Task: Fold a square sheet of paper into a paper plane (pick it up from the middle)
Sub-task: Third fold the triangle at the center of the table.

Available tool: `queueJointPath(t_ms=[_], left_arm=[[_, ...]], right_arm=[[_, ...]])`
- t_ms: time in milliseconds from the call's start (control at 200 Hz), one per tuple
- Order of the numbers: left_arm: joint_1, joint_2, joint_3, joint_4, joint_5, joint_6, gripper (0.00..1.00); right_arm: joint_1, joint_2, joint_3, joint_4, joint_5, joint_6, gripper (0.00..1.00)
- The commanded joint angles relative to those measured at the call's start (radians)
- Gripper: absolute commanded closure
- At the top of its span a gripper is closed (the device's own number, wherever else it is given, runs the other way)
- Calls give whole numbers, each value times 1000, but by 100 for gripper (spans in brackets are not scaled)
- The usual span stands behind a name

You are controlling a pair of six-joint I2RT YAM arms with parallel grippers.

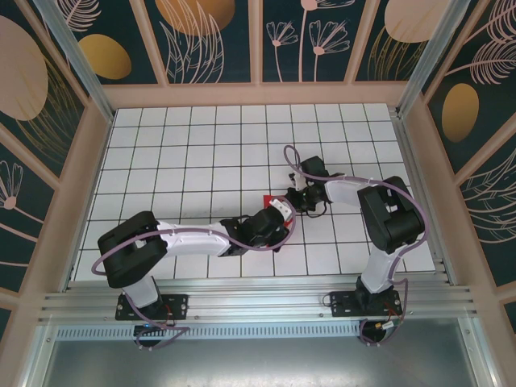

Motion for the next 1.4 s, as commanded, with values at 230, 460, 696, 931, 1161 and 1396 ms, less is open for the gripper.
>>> queueJointPath(t_ms=[230,460,696,931,1161,1396], left_arm=[[39,-2,-6,24,55,-20,100],[56,11,-15,31,73,-23,100],[73,10,-49,57,74,-42,100],[86,8,-74,94,82,-52,100],[119,13,-91,122,128,-42,100],[141,50,-99,141,168,-40,100]], right_arm=[[20,30,31,-81,-2,-95,90],[25,32,37,-86,-10,-116,90],[28,35,39,-84,-6,-107,89],[30,42,36,-78,-9,-106,89],[31,52,41,-83,-7,-109,89],[31,52,40,-84,-4,-107,89]])
